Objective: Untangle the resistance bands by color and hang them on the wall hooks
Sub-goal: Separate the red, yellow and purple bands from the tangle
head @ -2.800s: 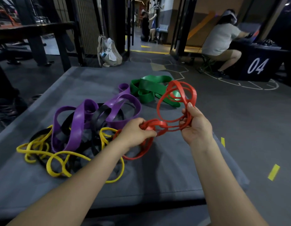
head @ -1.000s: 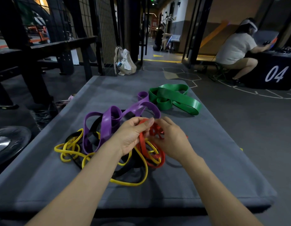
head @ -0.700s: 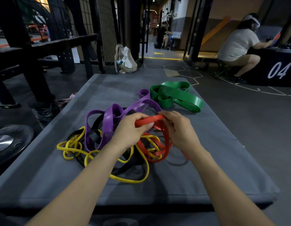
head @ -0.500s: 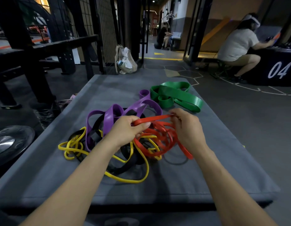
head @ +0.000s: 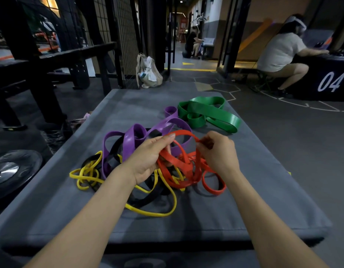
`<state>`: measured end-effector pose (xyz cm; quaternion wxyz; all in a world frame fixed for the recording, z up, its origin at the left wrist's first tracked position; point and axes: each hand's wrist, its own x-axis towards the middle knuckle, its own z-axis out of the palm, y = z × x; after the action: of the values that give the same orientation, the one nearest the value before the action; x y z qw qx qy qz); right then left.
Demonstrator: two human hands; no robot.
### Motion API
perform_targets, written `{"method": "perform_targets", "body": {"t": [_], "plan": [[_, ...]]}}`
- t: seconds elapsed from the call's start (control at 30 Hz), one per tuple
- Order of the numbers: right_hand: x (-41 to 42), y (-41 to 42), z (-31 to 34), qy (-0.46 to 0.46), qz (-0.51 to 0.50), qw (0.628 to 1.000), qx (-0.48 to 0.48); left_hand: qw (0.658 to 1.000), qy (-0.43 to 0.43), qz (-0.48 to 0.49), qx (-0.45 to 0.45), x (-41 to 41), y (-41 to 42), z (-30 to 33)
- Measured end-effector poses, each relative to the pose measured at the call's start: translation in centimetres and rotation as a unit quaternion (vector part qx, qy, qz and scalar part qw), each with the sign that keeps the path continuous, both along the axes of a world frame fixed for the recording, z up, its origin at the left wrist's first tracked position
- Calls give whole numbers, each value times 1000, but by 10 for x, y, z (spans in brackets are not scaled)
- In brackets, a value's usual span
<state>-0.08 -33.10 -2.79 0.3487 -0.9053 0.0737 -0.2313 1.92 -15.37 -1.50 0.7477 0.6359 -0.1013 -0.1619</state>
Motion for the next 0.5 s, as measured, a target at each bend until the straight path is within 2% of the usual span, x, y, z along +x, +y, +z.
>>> {"method": "perform_targets", "body": {"t": [0.07,0.13,0.2,0.3,0.37,0.43,0.5], "plan": [[0,3,2,28,67,990,120,1000,15,11,-20,1,-1,1],[-4,6,6,64,157,952,254,999,31,25,-36,2,-2,1],[-10,5,7,98,226,925,289,996,56,46,-58,3,-3,1],[-15,-1,3,162,308,910,226,988,90,82,-98,6,-5,3],[-13,-4,0,195,319,919,126,982,106,103,-114,8,-5,4],[-8,-8,-4,190,293,937,3,982,106,119,-101,10,-5,4],[-6,-11,-4,172,232,956,-54,983,96,137,-81,12,-4,3]]}}
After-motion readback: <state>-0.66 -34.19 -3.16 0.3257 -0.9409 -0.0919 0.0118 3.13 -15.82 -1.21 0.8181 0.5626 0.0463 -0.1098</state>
